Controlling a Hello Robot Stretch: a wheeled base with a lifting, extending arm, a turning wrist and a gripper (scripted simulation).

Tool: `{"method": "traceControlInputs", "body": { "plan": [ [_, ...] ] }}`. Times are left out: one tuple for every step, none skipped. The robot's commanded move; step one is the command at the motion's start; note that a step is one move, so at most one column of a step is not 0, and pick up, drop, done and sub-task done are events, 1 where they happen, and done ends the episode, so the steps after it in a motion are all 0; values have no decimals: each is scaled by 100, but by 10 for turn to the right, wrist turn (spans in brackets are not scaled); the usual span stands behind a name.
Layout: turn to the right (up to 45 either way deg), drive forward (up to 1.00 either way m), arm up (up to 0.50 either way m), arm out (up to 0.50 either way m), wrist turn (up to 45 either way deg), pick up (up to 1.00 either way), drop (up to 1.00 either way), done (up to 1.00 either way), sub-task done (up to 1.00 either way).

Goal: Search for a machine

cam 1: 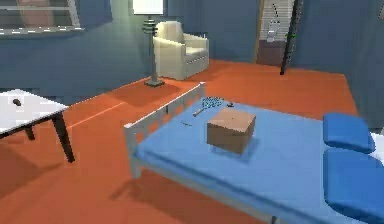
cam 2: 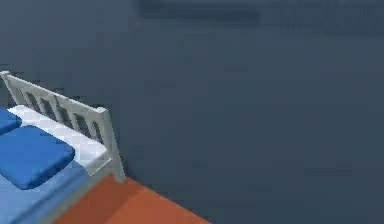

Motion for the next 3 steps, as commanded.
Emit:
{"method": "traceControlInputs", "body": {
  "plan": [
    [-360,0,0,0,0,0,0,0,0],
    [0,100,0,0,0,0,0,0,0],
    [0,45,0,0,0,0,0,0,0]
  ]
}}
